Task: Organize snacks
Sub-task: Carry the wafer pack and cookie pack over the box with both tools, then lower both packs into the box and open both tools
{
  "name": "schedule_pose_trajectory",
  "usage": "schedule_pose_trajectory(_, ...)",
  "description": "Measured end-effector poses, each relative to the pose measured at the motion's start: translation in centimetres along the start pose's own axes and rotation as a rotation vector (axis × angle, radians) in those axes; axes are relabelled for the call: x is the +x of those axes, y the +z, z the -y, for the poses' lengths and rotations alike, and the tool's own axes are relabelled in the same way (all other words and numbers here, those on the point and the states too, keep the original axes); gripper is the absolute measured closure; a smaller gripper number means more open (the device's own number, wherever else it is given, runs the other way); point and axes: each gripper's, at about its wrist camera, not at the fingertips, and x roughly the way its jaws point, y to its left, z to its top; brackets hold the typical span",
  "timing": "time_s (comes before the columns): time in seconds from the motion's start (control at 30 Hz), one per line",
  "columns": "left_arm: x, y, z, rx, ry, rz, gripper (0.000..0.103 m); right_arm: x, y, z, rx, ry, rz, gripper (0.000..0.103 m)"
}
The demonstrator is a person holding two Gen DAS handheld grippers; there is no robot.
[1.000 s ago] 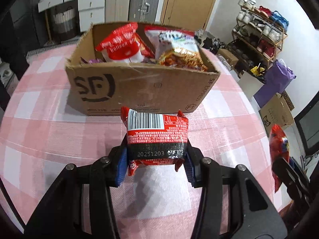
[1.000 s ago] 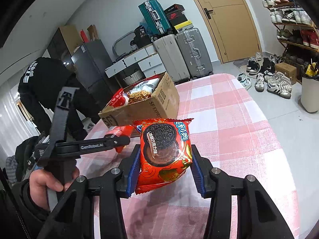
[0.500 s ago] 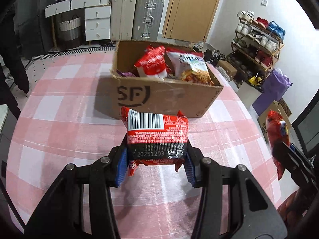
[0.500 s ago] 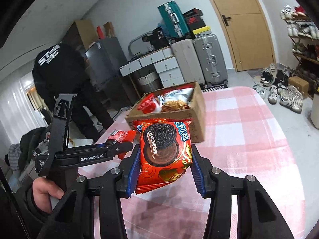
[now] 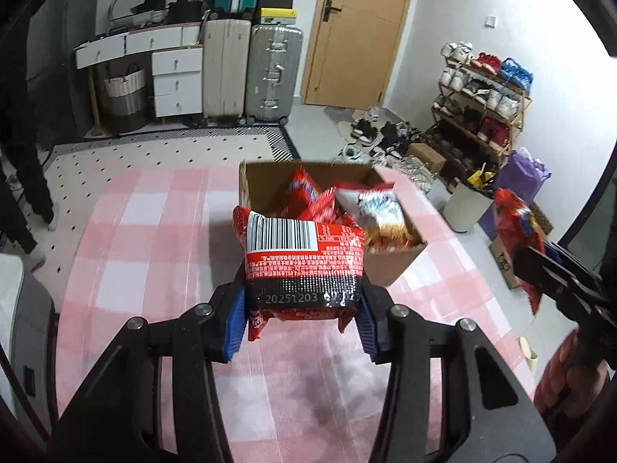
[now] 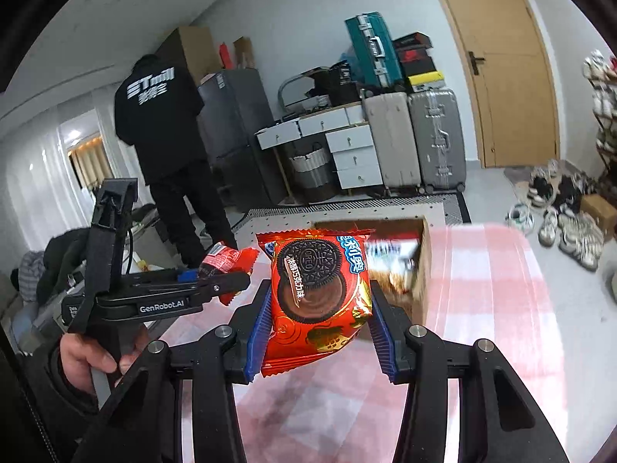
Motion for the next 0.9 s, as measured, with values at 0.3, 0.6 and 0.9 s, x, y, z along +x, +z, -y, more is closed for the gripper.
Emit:
schedule_pose_trajectory(0.3, -0.9, 6.4, -1.5, 0.037, -0.061, -0.001, 0.059, 3.4, 6.9, -1.0, -0.078, 0.017, -0.020, 0.056)
schedule_pose_trajectory(0.6, 2.8, 11.4, -3.6, 0.064, -0.036, -0.004, 0.059, 8.3, 9.7, 1.2, 0.037, 0.000, -0.047, 0.056)
schedule_pose_trajectory(0.9, 8.2, 12.2, -3.6, 0.036, -0.038, -0.055, 0.059, 12.9, 9.3, 2.5, 0.072, -0.018, -0.075, 0.056)
